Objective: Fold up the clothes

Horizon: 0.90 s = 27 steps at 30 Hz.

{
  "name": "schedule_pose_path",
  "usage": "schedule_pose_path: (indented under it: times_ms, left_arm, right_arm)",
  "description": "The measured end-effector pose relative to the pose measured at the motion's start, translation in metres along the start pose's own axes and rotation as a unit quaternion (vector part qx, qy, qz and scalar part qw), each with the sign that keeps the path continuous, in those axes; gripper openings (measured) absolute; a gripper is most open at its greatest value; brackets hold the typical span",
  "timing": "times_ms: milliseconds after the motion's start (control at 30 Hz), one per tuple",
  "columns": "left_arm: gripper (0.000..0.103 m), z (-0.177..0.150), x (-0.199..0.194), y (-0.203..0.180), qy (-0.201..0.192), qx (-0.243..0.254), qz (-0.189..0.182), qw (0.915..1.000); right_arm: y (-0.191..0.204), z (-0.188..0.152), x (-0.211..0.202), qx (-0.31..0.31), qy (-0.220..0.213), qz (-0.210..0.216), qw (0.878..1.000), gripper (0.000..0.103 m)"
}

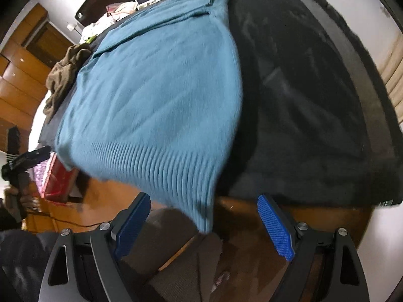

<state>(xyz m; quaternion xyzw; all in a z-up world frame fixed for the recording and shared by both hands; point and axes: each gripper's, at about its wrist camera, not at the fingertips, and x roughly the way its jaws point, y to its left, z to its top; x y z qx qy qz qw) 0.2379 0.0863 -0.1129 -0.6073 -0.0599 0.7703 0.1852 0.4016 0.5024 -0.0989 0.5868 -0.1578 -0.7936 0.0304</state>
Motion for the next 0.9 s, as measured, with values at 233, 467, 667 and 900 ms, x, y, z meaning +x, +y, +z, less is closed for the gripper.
schedule_pose_path:
  times_ms: [233, 467, 667, 900]
  left_arm:
    - [0.100, -0.006, 0.035, 0.014, 0.016, -0.011, -0.046, 0.9987]
    - [0.100, 0.000, 0.053, 0.009, 0.008, -0.012, -0.114, 0.9934]
    - [0.100, 0.001, 0.061, 0.011, 0.012, -0.016, -0.143, 0.9896]
    - [0.100, 0.002, 0.071, 0.014, 0.034, -0.042, -0.177, 0.9827]
  right_arm:
    - [-0.018, -0.021, 0.014, 0.028, 0.022, 0.052, 0.998, 0.089]
    - [-0.022, -0.011, 0.033, 0.047, 0.019, 0.096, 0.994, 0.089]
    - [-0.023, -0.003, 0.046, 0.062, 0.025, 0.139, 0.988, 0.089]
    - [-0.005, 0.000, 0.065, 0.038, 0.058, 0.180, 0.981, 0.051]
